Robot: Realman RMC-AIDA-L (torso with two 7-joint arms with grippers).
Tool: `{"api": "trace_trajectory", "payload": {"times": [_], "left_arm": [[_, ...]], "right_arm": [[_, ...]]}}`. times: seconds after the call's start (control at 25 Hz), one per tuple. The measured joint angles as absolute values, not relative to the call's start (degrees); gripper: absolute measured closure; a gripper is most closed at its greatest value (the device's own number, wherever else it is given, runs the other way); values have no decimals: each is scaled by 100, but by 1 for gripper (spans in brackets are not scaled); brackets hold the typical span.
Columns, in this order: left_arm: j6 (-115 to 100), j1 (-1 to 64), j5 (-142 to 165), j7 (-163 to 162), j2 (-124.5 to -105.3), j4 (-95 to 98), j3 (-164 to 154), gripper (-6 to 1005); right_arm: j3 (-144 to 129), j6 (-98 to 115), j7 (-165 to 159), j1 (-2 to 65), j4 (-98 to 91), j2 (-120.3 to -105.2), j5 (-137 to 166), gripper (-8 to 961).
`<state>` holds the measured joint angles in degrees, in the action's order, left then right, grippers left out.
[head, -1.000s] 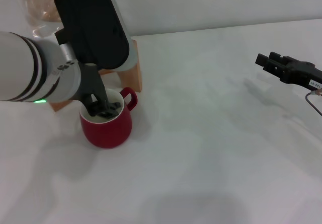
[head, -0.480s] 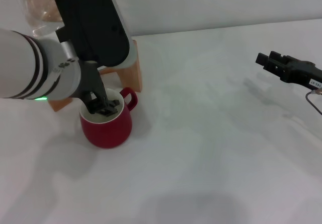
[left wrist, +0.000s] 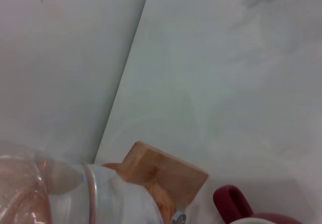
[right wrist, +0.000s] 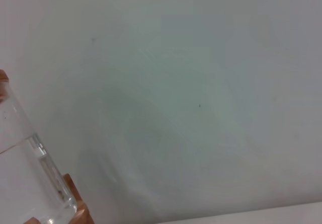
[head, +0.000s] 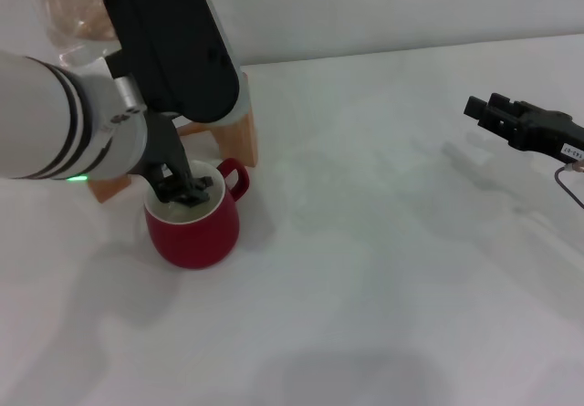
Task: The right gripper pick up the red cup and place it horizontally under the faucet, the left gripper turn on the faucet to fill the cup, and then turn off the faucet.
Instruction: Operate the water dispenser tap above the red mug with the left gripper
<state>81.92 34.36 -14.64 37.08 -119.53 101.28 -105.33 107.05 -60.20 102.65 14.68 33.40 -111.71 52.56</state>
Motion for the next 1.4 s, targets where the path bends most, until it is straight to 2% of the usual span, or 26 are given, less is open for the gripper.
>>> {"api": "trace_trajectory", "payload": {"times": [1.4], "left_arm": [[8120,3445,-1247,3586,-11962,10131,-10688,123]], "right_arm": [[10705,-6041,10265,1441,3331,-11171,5262,441]]}}
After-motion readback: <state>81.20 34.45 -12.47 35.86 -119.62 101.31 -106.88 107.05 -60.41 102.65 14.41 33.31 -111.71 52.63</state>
